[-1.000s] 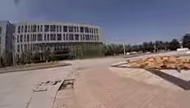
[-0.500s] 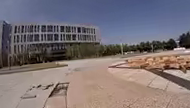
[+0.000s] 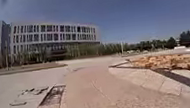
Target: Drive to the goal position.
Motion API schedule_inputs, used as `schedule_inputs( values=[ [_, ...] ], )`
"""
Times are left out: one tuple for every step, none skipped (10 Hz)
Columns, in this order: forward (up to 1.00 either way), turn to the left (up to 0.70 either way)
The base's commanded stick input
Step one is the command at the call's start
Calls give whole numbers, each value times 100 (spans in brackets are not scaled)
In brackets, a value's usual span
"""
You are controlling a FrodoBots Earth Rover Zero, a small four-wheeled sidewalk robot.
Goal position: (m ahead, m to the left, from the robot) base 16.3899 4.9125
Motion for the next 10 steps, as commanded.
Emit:
schedule_inputs(
  values=[
    [70, 0],
    [70, 0],
    [70, 0],
    [70, 0],
    [70, 0],
    [70, 0],
    [70, 0],
    [70, 0],
    [70, 0],
    [70, 0]
  ],
)
